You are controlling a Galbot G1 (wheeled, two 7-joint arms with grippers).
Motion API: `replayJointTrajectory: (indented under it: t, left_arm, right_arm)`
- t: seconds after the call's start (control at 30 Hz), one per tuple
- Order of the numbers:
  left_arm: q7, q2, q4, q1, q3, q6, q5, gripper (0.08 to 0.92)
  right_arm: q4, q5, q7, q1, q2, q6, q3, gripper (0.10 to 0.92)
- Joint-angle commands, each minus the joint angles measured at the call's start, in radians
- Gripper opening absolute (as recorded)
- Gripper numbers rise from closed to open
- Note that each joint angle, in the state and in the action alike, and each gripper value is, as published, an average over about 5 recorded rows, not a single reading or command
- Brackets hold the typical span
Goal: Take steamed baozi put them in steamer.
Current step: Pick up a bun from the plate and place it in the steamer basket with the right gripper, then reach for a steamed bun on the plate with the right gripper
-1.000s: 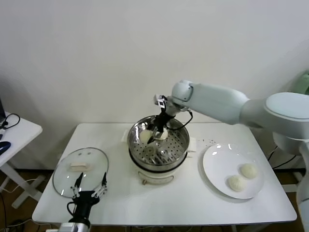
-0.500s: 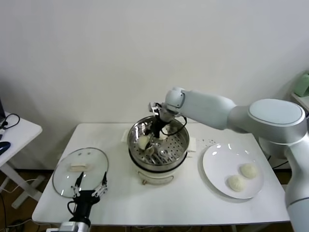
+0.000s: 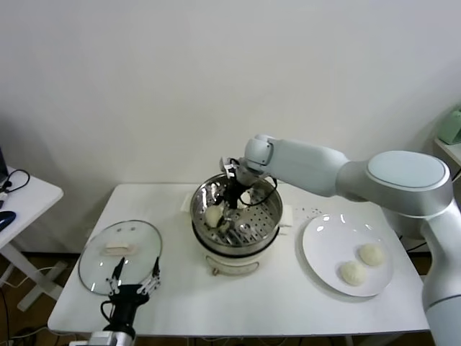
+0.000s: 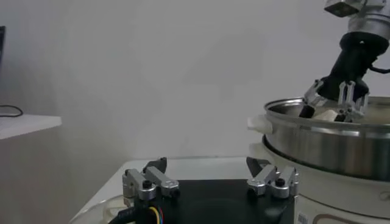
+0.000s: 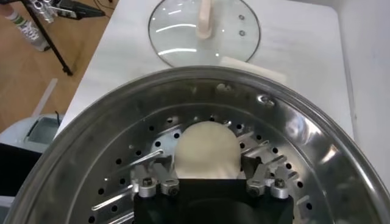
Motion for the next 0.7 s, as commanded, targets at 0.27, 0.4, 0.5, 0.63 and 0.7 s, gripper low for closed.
replayJointTrajectory:
  t: [0.27, 0.4, 0.5, 0.63, 0.7]
  left_arm:
    - [-0.001, 0.001, 0.003, -0.001, 0.0, 0.0, -0.002, 0.823]
    - [-0.002, 0.002, 0.003, -0.006, 0.002, 0.002, -0.001, 0.823]
    - [-0.003, 0.004, 0.005, -0.012, 0.003, 0.004, -0.001, 0.823]
    - [-0.019, 0.012, 0.011, -0.023, 0.005, 0.004, 0.004, 0.823]
    - [-0.03, 0.015, 0.011, -0.029, 0.006, 0.005, 0.007, 0.823]
  right_arm:
    - [0.079, -0.007, -0.027, 0.083, -0.07, 0.006, 0.003, 0.823]
    - [0.147, -0.01, -0.066, 0.182, -0.17, 0.013, -0.001, 0.823]
    - [0.21, -0.025, -0.096, 0.257, -0.263, 0.025, -0.015, 0.823]
    - [0.306, -0.078, -0.135, 0.339, -0.4, 0.043, -0.045, 0.823]
    - [0.343, -0.133, -0.154, 0.358, -0.464, 0.057, -0.053, 0.823]
